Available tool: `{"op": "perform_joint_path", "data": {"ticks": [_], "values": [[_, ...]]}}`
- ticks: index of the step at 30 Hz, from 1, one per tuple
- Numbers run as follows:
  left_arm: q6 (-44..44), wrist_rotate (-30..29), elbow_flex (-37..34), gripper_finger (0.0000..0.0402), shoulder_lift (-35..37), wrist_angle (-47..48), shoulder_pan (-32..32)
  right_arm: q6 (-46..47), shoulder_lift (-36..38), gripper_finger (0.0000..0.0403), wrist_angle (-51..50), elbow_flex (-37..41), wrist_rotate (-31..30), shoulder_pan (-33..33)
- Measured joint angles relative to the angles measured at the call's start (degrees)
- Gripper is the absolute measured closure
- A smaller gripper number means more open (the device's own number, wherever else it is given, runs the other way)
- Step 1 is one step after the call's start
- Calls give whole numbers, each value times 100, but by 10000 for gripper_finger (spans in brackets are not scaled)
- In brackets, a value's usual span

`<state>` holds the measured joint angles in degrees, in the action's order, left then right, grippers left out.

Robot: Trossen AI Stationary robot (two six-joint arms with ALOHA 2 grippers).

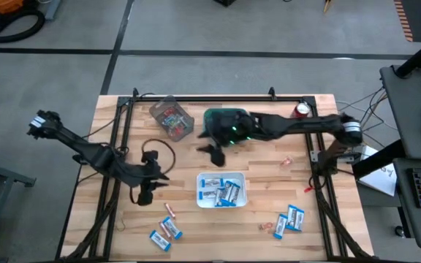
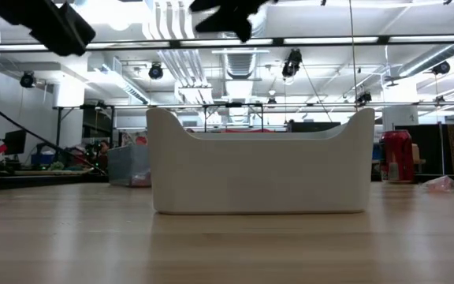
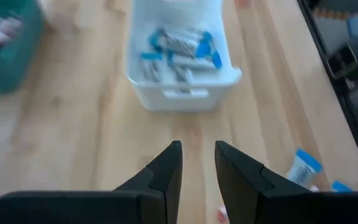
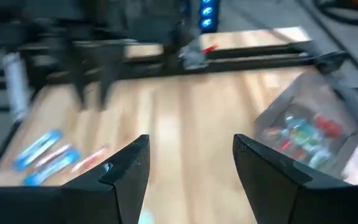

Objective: Sort candy
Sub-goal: Put the white candy into the green bin

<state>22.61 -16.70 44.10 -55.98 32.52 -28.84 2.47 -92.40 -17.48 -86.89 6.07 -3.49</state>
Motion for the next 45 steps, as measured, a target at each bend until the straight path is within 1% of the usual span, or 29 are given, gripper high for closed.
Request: {"op": "perform_joint_path", "data": {"ticks": [6,10,13,16,20,23,30,34,37,40,45], "values": [[2,589,0,299,-577,-7,-7,150,558,183,-1483,2,-2,586],[4,677,0,274,-1005,-14,-48,401,679,183,-2252,3,-4,906],[68,742,0,252,-1355,-16,-61,528,679,184,-2603,28,-7,1095],[14,825,0,229,-1726,-34,-134,583,679,184,-2696,103,-10,1236],[-334,829,0,209,-2240,-46,-353,696,679,184,-2718,216,-11,1340],[-511,828,0,206,-2583,-147,-541,717,684,184,-2718,309,-15,1362],[-515,827,0,206,-3229,-572,-754,760,684,183,-2722,391,-22,1362],[-495,828,2,215,-3502,-671,-756,762,684,184,-2722,391,-22,1362],[-494,843,22,236,-3598,-689,-763,762,684,184,-2722,392,-22,1362],[-496,874,22,265,-3614,-703,-764,762,684,183,-2722,392,-20,1362],[-496,871,7,328,-3521,-684,-763,757,684,184,-2719,408,-20,1362]]}}
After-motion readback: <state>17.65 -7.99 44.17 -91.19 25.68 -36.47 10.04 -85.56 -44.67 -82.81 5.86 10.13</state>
